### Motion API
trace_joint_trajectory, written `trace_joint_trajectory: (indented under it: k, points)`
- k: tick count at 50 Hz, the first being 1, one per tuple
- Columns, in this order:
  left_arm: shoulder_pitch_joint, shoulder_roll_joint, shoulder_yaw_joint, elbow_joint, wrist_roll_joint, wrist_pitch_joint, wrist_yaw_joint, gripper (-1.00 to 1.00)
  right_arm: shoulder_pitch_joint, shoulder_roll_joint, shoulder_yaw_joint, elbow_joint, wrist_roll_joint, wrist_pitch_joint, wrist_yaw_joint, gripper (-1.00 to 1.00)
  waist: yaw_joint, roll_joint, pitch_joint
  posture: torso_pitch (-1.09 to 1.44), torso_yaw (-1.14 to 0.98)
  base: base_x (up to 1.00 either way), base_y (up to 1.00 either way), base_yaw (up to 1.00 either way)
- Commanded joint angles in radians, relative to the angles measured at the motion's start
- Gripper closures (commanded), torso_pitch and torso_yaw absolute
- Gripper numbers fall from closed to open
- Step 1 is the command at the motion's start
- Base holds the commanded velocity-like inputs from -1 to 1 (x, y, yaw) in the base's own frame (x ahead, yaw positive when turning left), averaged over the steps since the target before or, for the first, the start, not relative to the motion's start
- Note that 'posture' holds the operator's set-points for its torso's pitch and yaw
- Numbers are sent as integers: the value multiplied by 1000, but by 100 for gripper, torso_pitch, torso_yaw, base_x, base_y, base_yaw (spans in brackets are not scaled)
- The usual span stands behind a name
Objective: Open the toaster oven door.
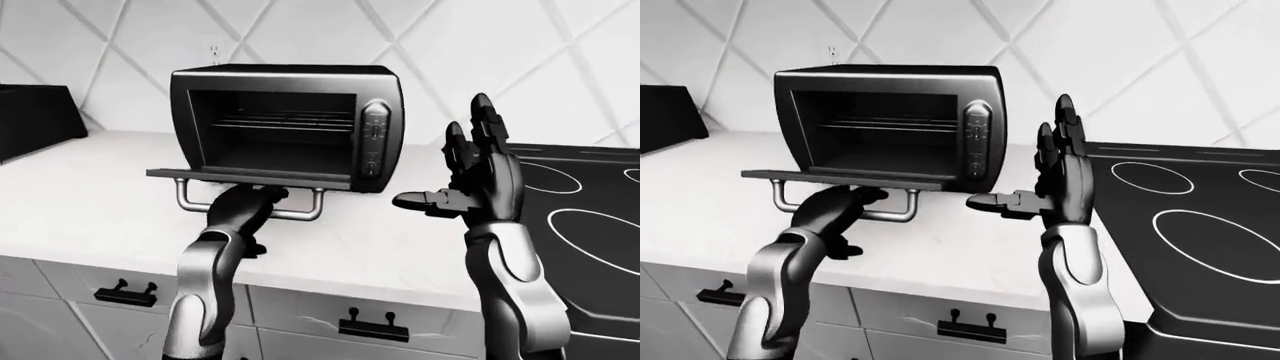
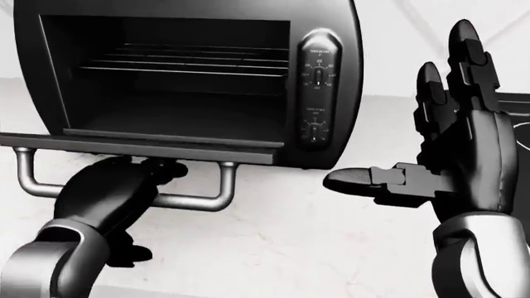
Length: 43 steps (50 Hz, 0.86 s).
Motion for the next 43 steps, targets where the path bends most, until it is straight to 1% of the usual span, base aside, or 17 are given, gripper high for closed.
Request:
trace_joint_trajectory:
  k: [1, 2, 3, 6, 11, 12, 14, 15, 19, 27, 30, 37, 38, 39, 40, 42, 43]
  points:
    - [29, -1, 8, -96, -16, -9, -81, -40, -28, -5, 0, -23, 0, -30, 4, -100, 2, -2, -3, -47, 0, 0, 0, 0]
    - [52, -2, 14, -135, -26, -12, -102, -37, -28, -5, 0, -24, 0, -29, 3, -100, 1, -2, -3, -47, 0, 0, 0, 0]
    - [59, -1, 17, -148, -29, -16, -109, -37, -28, -5, 0, -26, 1, -27, 3, -100, 0, -2, -3, -47, 0, 0, 0, 0]
    - [89, 4, 44, -226, -62, -20, -168, -35, -28, -4, 1, -25, 0, -27, 2, -100, 0, -2, -3, -47, 0, 0, 0, 0]
    - [129, 6, 58, -272, -84, -38, -200, -36, -28, -3, 4, -19, -2, -33, 3, -100, 1, -3, -2, -47, 0, 0, 0, 0]
    - [162, 8, 61, -296, -97, -51, -218, -37, -29, -4, 2, -19, -2, -32, 4, -100, 2, -3, -1, -47, 0, 0, 0, 0]
    - [198, 7, 72, -317, -110, -70, -226, -37, -26, -3, 3, -19, -2, -35, 4, -100, 2, -2, -2, -47, 0, 0, 0, 0]
    - [199, 7, 73, -317, -110, -71, -227, -37, -26, -3, 3, -19, -2, -35, 4, -100, 3, -2, -1, -47, 0, 0, 0, 0]
    - [286, 1, 96, -347, -130, -116, -226, -37, -28, -3, 2, -19, -2, -33, 3, -100, 6, -2, 1, -47, 0, 0, 0, 0]
    - [397, -16, 140, -354, -158, -184, -183, -37, -22, -1, 5, -8, -6, -47, 6, -100, 14, -4, 2, -47, 0, 0, 0, 0]
    - [408, -22, 162, -372, -169, -190, -186, -38, -18, 2, 9, -13, -8, -45, 4, -100, 16, -2, 3, -47, 0, 0, 0, 0]
    - [415, -29, 195, -402, -183, -194, -196, -38, -15, 3, 7, -18, -7, -43, 5, -100, 20, -2, 5, -47, 0, 0, 0, 0]
    - [405, -36, 226, -439, -211, -170, -188, -37, -11, 3, 5, -29, -4, -38, 3, -100, 20, -2, 5, -47, 0, 0, 0, 0]
    - [387, -40, 237, -456, -236, -160, -170, -36, -9, 3, 6, -32, -4, -37, 3, -100, 21, -2, 5, -47, 0, 0, 0, 0]
    - [362, -45, 250, -489, -256, -123, -173, -39, -9, 4, 7, -36, -5, -34, 2, -100, 21, -3, 6, -47, 0, 0, 0, 0]
    - [362, -40, 247, -492, -258, -115, -171, -39, -9, 4, 7, -36, -5, -34, 2, -100, 23, -4, 8, -47, 0, 0, 0, 0]
    - [264, -46, 285, -570, -318, -4, -184, -41, -13, 1, 4, -58, 0, -12, -3, -100, 23, -4, 8, -47, 0, 0, 0, 0]
